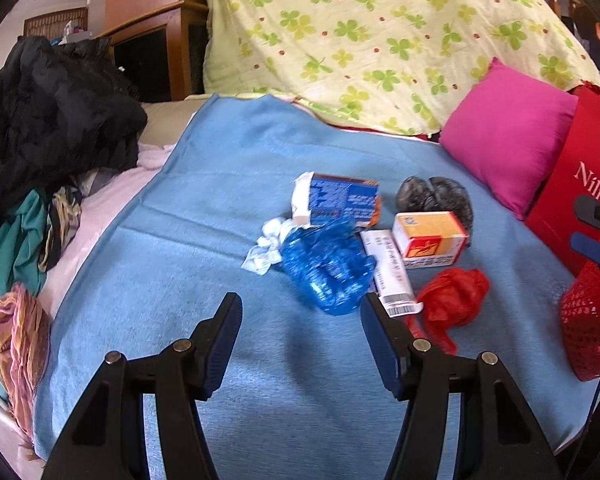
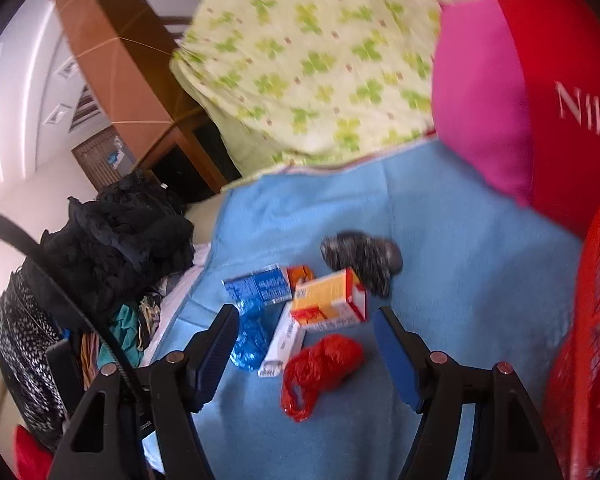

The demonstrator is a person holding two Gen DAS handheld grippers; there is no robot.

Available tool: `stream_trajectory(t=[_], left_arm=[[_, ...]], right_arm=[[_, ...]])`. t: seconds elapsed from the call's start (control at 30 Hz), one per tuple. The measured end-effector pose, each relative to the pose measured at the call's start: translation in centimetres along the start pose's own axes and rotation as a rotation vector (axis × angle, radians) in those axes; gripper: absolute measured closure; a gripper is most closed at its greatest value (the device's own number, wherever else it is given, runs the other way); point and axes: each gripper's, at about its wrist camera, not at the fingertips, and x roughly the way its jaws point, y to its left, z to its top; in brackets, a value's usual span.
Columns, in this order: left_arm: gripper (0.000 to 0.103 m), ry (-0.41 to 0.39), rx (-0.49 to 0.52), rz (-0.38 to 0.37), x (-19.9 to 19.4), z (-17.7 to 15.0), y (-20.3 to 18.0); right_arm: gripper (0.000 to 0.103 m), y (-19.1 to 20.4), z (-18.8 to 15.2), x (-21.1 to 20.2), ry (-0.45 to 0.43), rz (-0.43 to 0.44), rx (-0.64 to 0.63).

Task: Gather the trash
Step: 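Close the left tool on the blue plastic bag while the right tool approaches the red bag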

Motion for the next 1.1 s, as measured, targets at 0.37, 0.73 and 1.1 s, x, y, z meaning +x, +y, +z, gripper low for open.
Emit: stream_trajectory(t=[0.37, 0.73, 1.1], left_arm=[[0.041, 0.034, -0.059, -0.032, 1.7, 0.3, 1.6], [0.041, 0.091, -0.14, -0.2, 6.2, 2.7, 1.1], [0.041, 0.19, -0.258, -0.249, 11.0, 3.9, 1.6]], right_arm=[[0.03, -2.4, -1.2, 5.6, 0.182, 0.012, 0.201], [0.03, -3.0, -3.1, 10.9, 0.285, -0.033, 0.299], [0.031, -3.5, -4.1, 14.7, 0.329, -0.07, 0.341]])
